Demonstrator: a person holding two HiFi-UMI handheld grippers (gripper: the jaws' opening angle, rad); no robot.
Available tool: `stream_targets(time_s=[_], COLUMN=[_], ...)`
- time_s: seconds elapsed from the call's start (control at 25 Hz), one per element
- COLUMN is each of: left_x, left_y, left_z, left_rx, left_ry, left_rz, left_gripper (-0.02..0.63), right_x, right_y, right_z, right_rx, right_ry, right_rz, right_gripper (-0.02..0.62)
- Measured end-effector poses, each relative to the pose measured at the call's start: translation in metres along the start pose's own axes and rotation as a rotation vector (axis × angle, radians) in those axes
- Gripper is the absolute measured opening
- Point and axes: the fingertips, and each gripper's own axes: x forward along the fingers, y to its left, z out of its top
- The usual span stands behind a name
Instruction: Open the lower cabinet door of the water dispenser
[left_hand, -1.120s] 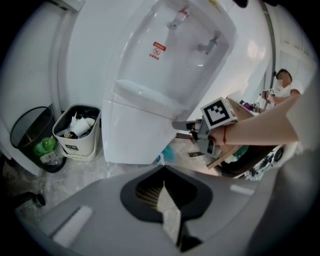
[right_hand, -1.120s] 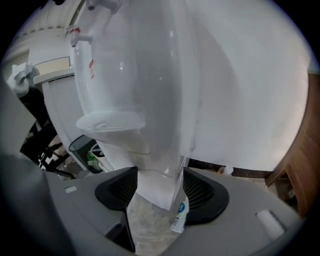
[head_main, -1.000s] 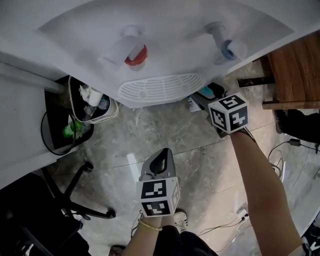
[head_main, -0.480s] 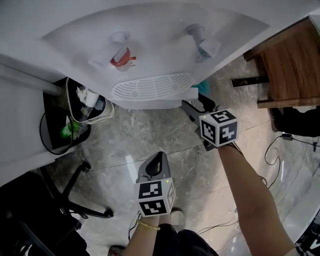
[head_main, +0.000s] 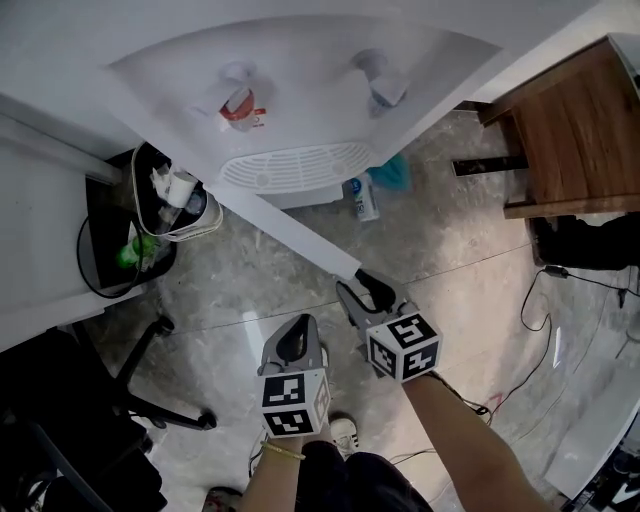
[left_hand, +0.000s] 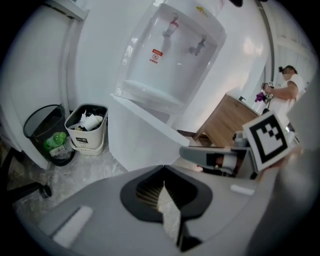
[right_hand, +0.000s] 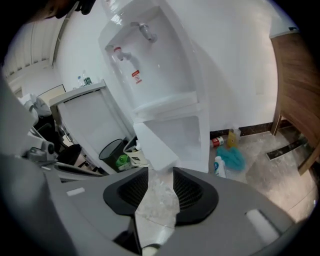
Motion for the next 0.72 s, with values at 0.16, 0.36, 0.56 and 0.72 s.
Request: stream_targets(time_s=[0.16,0.36,0.56,0.72], left_x=[-0.012,-0.029,-0.042,-0.046], left_y=[0.017,0.053,0.076,0.078], left_z=[-0.011,-0.021,-0.03,-0.035], left_rx=[-0.005,-0.015,-0.036,-0.042], left_ry=[-0.001,0.014,0.018,0.02], left_rz=[0.005,0.122,0.174,0.181], left_gripper=[0.008,0.008,0.008,0.008], right_x=[-0.005,-0.001,0.005,0.007], right_y=[0.049,0.101,0.116,0.111], right_z=[-0.024,-0.042,-0.051,-0.052], right_rx=[0.069,0.125,0.088,0.062], right_ry=[0.014,0.036,0.061,0.069], right_rz=[0.045,0.114,0.118,0.096], right_gripper=[0.149,0.147,0.078,-0.008])
